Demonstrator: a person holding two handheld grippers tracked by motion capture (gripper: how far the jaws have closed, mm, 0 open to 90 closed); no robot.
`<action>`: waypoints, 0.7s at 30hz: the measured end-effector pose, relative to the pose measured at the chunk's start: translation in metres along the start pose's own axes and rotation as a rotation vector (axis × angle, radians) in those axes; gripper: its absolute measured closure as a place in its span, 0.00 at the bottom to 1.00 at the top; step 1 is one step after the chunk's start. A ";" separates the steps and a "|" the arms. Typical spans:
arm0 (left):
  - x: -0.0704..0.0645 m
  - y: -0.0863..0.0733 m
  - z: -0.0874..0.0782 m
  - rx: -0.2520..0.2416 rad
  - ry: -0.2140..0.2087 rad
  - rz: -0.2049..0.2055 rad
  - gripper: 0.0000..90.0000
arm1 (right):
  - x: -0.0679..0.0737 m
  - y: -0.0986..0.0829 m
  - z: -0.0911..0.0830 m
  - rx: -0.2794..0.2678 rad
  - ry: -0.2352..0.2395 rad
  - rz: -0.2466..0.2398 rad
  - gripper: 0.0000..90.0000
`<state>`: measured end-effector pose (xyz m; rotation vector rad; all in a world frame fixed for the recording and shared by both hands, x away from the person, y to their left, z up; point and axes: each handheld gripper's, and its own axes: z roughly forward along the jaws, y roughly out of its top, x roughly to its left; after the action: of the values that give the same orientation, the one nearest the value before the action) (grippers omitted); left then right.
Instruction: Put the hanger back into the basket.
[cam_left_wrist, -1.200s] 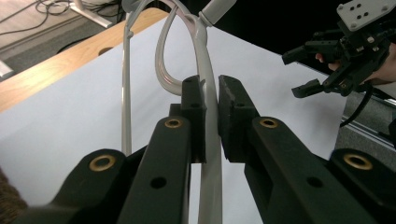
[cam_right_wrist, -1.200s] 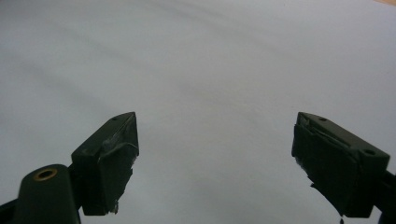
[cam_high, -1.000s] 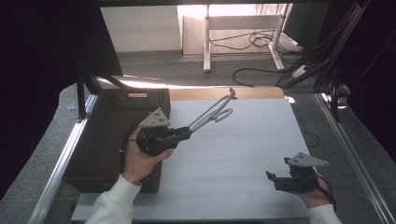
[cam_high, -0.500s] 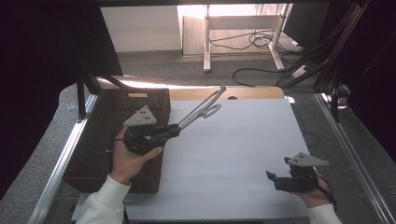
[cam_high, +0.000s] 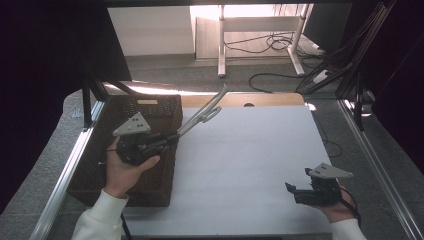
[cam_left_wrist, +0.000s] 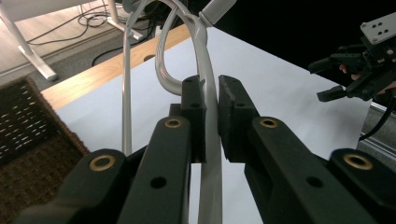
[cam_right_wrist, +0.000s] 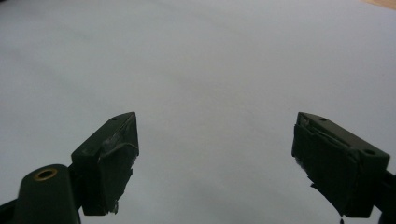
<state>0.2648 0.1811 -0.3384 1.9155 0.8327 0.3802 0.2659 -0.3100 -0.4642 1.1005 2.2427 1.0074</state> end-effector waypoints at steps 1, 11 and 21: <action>0.001 -0.001 -0.002 -0.002 0.004 -0.003 0.91 | 0.000 0.000 0.000 0.000 -0.001 0.001 0.17; 0.017 -0.013 -0.019 -0.013 0.045 -0.030 0.91 | 0.001 0.000 0.001 0.003 -0.001 -0.005 0.17; 0.028 -0.024 -0.032 -0.014 0.076 -0.050 0.91 | 0.001 0.000 0.001 0.005 0.000 -0.003 0.17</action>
<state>0.2572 0.2289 -0.3464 1.8735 0.9242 0.4292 0.2660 -0.3082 -0.4647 1.0989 2.2475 1.0008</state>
